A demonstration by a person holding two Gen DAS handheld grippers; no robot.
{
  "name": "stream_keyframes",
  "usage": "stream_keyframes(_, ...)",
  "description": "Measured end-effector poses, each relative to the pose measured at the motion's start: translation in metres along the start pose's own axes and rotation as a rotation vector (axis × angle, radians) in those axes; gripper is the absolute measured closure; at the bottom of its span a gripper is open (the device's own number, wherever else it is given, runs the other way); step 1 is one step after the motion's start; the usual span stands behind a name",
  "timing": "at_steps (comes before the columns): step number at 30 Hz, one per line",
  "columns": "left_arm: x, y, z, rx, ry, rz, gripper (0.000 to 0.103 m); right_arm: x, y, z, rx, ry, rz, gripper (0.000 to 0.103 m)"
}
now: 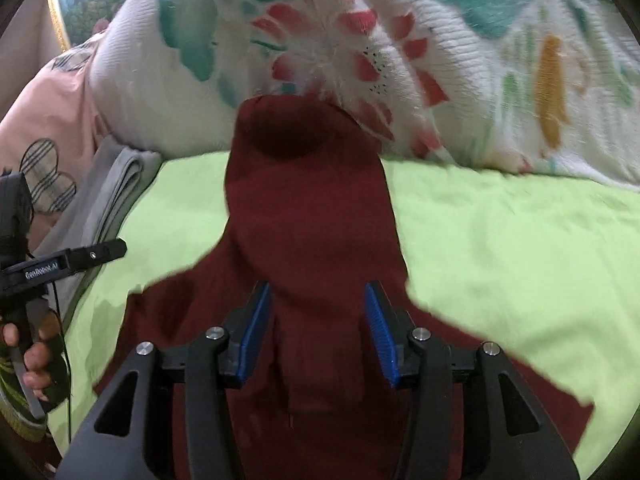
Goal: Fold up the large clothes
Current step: 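Grasp the hood with the left tool and lift it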
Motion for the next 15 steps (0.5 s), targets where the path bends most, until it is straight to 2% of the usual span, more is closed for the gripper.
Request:
stream_keyframes(3,0.014,0.019,0.003,0.007,0.002,0.009,0.037,0.015,0.022,0.015,0.065,-0.019,0.027,0.052)
stream_keyframes(4,0.020,0.027,0.003,0.009,0.005,0.010,0.037,0.017,0.029,0.022,0.078,-0.042,0.035,0.048)
stream_keyframes(5,0.023,0.033,0.000,0.007,0.007,0.012,0.037,0.020,0.035,0.026,0.066,-0.069,0.034,0.046)
stream_keyframes(8,0.043,0.058,-0.007,-0.017,0.020,0.028,0.037,0.035,0.051,0.011,-0.067,-0.076,0.010,0.041)
stream_keyframes(13,0.062,0.095,-0.013,-0.034,0.024,0.052,0.037,0.050,0.075,-0.025,-0.110,-0.009,0.025,0.041)
stream_keyframes(15,0.061,0.102,-0.016,-0.049,0.023,0.055,0.037,0.048,0.086,-0.025,-0.079,-0.019,0.055,0.041)
Point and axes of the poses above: each gripper's, at about its wrist camera, not at the fingertips, and y roughly the way its jaws point, z to its left, x to its top, the point moved 9 cm from there along y, roughly the way its jaws point, and after that the axes turned 8 degrees about y, right-handed, at the moved point
